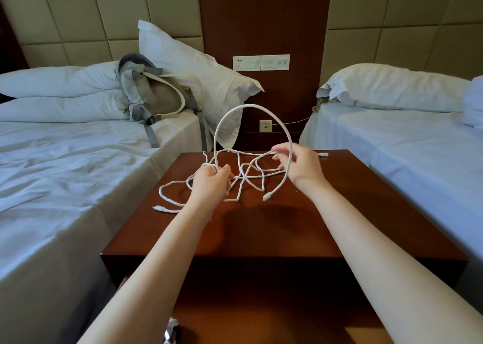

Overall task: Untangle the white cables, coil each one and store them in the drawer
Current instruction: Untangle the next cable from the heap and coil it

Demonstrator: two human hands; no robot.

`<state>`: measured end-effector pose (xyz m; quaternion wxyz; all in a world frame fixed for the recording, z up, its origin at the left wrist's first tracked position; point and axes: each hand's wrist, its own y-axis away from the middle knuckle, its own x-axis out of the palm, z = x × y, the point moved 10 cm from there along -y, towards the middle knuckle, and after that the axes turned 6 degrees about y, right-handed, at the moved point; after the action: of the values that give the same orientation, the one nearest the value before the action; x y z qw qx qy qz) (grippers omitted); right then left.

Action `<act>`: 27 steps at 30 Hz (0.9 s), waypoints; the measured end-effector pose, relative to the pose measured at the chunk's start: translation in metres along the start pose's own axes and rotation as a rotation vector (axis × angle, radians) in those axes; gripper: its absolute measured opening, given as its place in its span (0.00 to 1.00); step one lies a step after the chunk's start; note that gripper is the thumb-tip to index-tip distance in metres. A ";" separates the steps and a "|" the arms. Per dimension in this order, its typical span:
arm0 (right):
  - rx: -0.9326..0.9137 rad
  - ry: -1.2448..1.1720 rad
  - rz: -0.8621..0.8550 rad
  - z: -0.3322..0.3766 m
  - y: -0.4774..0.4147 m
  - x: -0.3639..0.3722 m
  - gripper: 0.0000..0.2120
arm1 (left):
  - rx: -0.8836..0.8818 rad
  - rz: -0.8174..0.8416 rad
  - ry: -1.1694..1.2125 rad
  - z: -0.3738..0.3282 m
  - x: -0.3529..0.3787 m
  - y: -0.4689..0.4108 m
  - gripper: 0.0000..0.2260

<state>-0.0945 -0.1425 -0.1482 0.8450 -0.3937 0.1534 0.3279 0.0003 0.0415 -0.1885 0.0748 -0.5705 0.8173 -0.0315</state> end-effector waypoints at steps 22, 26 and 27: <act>-0.531 0.683 -0.423 0.109 0.050 -0.037 0.10 | 0.181 0.319 -0.589 -0.028 0.029 0.027 0.16; -0.428 0.785 -0.250 0.081 0.037 -0.028 0.06 | -0.014 0.689 -0.301 -0.014 0.056 0.050 0.16; -0.450 0.792 -0.217 0.079 0.037 -0.024 0.06 | -0.040 0.743 -0.236 -0.012 0.060 0.053 0.17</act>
<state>-0.1372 -0.0749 -0.1063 0.6444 -0.6757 0.3473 0.0869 -0.0714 0.0030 -0.1887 0.1635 -0.2368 0.9544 0.0795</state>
